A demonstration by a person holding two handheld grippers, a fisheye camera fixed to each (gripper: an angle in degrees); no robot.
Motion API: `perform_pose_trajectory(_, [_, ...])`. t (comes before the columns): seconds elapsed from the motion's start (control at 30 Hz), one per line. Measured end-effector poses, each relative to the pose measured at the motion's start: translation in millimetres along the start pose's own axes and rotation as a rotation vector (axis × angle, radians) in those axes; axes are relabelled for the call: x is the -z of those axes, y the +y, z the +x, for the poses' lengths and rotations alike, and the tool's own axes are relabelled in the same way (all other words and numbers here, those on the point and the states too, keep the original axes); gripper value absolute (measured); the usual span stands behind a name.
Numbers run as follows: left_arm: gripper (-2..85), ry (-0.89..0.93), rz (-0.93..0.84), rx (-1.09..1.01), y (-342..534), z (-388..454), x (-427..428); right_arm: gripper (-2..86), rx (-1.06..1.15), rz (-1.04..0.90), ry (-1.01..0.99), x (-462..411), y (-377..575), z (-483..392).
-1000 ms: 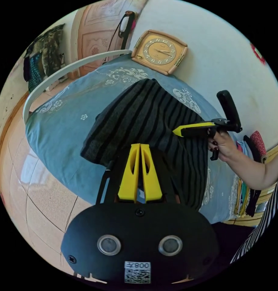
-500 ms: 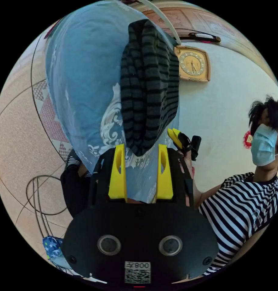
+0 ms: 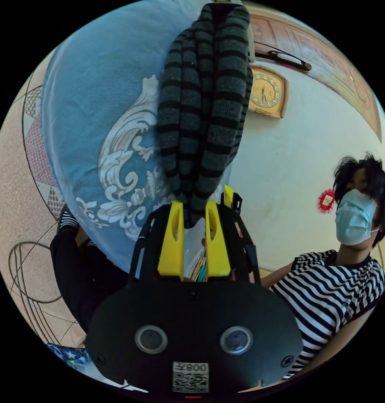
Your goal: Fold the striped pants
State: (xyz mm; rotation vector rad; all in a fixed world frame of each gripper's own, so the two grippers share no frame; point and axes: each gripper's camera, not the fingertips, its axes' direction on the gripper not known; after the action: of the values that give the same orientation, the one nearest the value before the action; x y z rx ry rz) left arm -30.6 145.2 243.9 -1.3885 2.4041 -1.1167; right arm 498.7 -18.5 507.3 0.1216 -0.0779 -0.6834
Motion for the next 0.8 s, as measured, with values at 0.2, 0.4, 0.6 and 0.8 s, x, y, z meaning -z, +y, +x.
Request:
perform_pose_trajectory(0.2, [9.1, -0.039, -0.043, -0.067, -15, 11, 35, 10.5, -0.053, 0.031, -0.133, -6, -6, 10])
perform_pose_trajectory(0.4, [14.0, -0.054, 0.070, -0.070, -22, 8, 117, 7.7, -0.002, 0.032, -0.099, 16, -2, -5])
perform_pose_trajectory(0.6, [21.5, 0.100, 0.255, -0.056, -80, -6, 178, 7.2, 0.035, 0.054, -0.109, 39, 4, -29])
perform_pose_trajectory(0.8, [23.0, 0.229, 0.277, -0.018, -144, -9, 194, 7.0, 0.034, 0.077, -0.100, 56, 12, -43])
